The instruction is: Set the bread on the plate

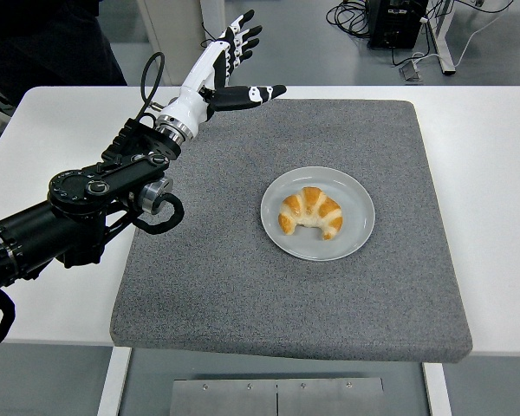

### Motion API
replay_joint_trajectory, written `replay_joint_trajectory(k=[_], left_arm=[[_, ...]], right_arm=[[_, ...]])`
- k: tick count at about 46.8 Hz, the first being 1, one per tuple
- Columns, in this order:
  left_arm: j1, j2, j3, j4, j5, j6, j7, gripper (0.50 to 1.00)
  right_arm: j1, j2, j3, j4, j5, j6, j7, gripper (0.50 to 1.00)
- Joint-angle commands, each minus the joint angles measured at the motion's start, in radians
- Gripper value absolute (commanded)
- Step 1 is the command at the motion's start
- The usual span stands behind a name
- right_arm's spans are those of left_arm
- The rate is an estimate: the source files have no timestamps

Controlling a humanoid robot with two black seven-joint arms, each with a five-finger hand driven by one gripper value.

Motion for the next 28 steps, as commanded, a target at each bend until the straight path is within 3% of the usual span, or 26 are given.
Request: replay_joint_trajectory(k=[1, 13, 19, 28], left_arm=[[0.024, 0.004, -0.032, 0.001, -0.035, -0.007, 0.0, 0.974], [0.094, -0.008, -0.195, 0.065, -0.103, -0.028, 0.0, 0.975], [0.114, -0.021, -0.289, 0.164, -0.169, -0.136, 0.0, 0.974], [0.104, -0.054, -0.315, 0.332, -0.186, -0.278, 0.003, 0.975]], right_arm=[[0.0, 0.0, 0.0, 0.0, 0.0, 0.0, 0.0, 1.0], [0.0, 0.0, 0.0, 0.0, 0.0, 0.0, 0.0, 1.0], [0.0, 0.0, 0.0, 0.0, 0.0, 0.0, 0.0, 1.0], [0.0, 0.0, 0.0, 0.0, 0.0, 0.0, 0.0, 1.0]])
